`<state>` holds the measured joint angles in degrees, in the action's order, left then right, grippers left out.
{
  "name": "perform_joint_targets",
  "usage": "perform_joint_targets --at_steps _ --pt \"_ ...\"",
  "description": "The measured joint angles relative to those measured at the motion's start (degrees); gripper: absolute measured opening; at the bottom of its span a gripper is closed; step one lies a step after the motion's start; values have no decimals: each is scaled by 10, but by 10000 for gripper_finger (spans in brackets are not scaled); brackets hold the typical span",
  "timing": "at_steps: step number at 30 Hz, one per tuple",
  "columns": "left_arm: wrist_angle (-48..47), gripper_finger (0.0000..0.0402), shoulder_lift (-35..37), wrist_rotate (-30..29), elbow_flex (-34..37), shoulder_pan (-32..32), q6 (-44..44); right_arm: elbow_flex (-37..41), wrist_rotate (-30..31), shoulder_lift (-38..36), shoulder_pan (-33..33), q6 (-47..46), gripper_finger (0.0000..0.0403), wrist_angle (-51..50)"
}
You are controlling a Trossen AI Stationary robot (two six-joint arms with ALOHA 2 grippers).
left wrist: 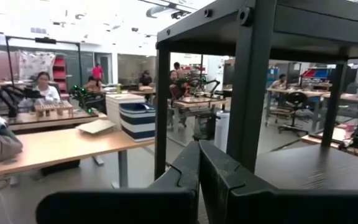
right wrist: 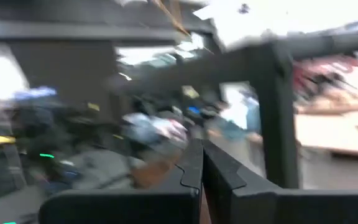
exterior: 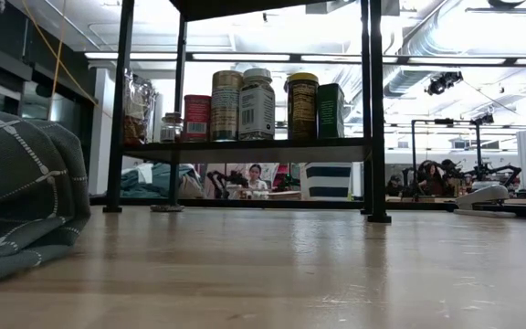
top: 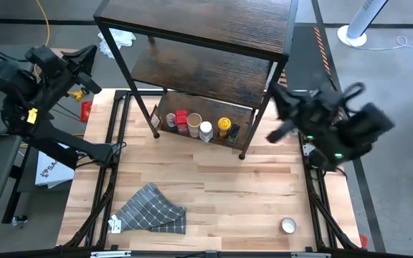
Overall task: Shelf spices
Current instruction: Adjust the shelf
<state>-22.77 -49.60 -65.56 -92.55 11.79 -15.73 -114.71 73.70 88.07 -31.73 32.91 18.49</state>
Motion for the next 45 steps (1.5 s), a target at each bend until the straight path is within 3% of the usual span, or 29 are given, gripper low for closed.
perform_joint_targets --at_steps 7,11,15,18,21,31,45 --pt "4 0 1 19 0 -29 -15 -1 -111 -5 -49 364 0 333" --pt "18 0 0 20 0 -49 -37 0 -83 -4 -40 526 0 485" --pt "64 0 -7 5 0 -86 -71 0 -52 -7 4 611 0 577" --pt "108 0 -21 -51 -1 -126 -138 0 -40 -9 38 617 0 585" --pt "104 0 -35 -47 -1 -166 -149 0 -28 -11 63 600 0 585" --pt "37 0 -99 106 0 -278 -20 0 -16 -12 133 571 0 625" --pt "27 0 -96 222 0 -305 97 3 -8 28 59 545 0 623"
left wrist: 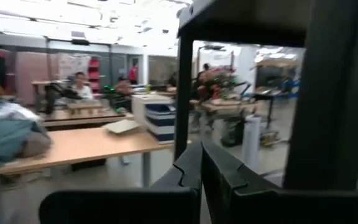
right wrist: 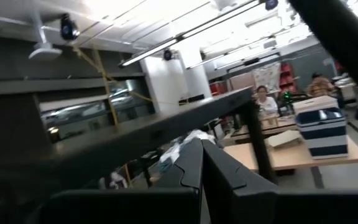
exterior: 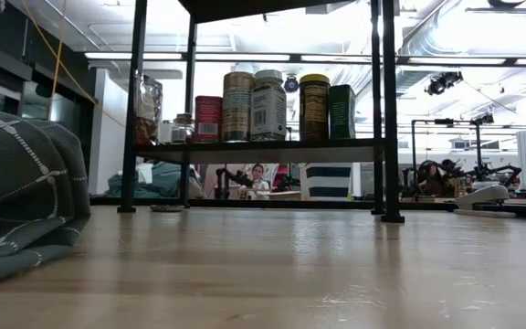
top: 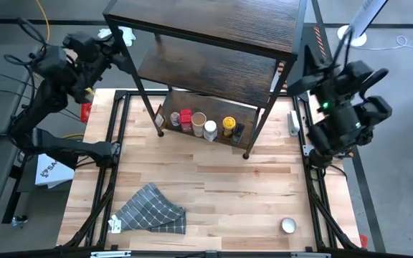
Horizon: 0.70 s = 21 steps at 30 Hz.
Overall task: Shelf spices
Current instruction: Adjust the shelf
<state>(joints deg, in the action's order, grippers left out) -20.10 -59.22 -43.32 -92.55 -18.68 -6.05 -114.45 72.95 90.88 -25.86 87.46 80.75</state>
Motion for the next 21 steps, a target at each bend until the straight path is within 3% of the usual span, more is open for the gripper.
perform_joint_targets --at_steps 8,13,17,21 --pt "-6 0 21 51 0 -1 22 0 3 11 -44 4 0 0" --pt "-9 0 17 123 0 -1 21 0 6 11 -71 0 0 -6" --pt "-4 0 4 76 0 0 -18 0 8 11 -94 0 0 -7" --pt "19 0 -10 65 0 -3 -51 0 10 13 -108 -2 0 -7"
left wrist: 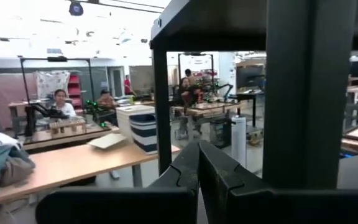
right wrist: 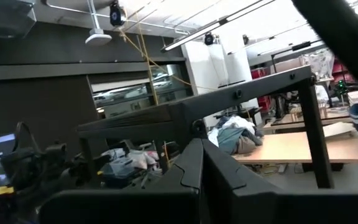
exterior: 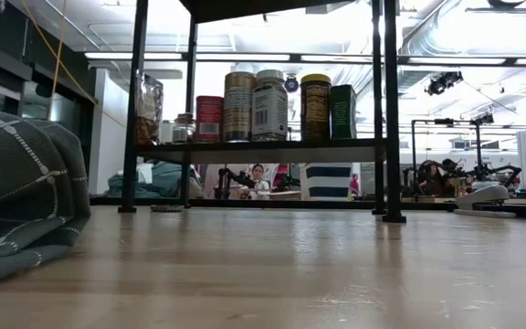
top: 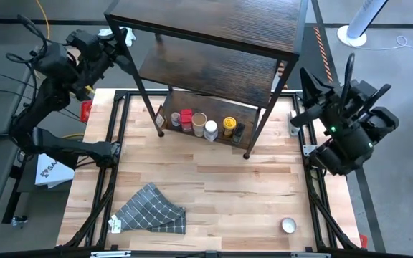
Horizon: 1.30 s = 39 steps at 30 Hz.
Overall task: Shelf spices
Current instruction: Adjust the shelf
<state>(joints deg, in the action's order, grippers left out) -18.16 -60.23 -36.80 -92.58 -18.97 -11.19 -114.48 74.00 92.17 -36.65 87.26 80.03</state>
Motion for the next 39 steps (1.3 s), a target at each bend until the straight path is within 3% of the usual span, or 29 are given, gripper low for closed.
perform_joint_targets --at_steps 14,22,29,35,39 --pt "-10 0 10 53 0 4 51 0 -11 14 51 25 0 2" --pt "-22 0 33 36 0 3 51 -42 -22 15 9 -22 0 -119" --pt "-13 0 38 29 0 3 50 -136 -92 14 6 107 0 -114" --pt "-12 0 35 29 0 3 40 -196 -29 13 78 220 0 -44" --pt "-12 0 24 31 0 2 24 -206 -20 8 106 235 0 -19"
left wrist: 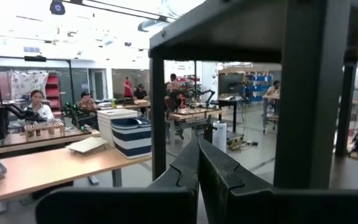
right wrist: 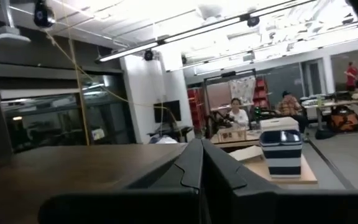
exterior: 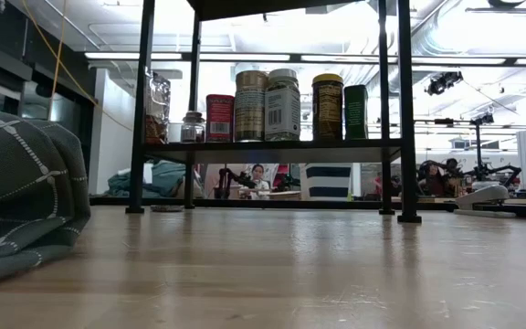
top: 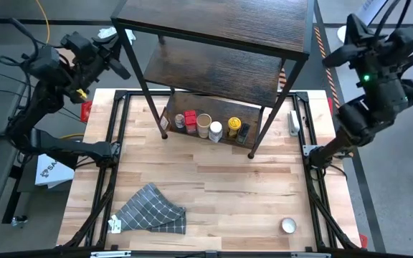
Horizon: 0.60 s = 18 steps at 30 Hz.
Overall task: Shelf spices
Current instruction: Adjust the shelf
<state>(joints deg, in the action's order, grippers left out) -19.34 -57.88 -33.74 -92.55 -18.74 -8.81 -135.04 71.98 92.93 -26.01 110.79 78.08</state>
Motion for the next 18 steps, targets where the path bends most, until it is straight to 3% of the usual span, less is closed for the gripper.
perform_joint_targets --at_steps 11,14,18 --pt "86 0 -20 -1 0 0 -29 1 -10 -34 80 -5 0 113" --pt "87 0 -10 3 0 0 -24 2 4 -47 34 10 0 112" --pt "88 0 4 3 -1 0 -22 29 5 -79 -99 19 0 83"
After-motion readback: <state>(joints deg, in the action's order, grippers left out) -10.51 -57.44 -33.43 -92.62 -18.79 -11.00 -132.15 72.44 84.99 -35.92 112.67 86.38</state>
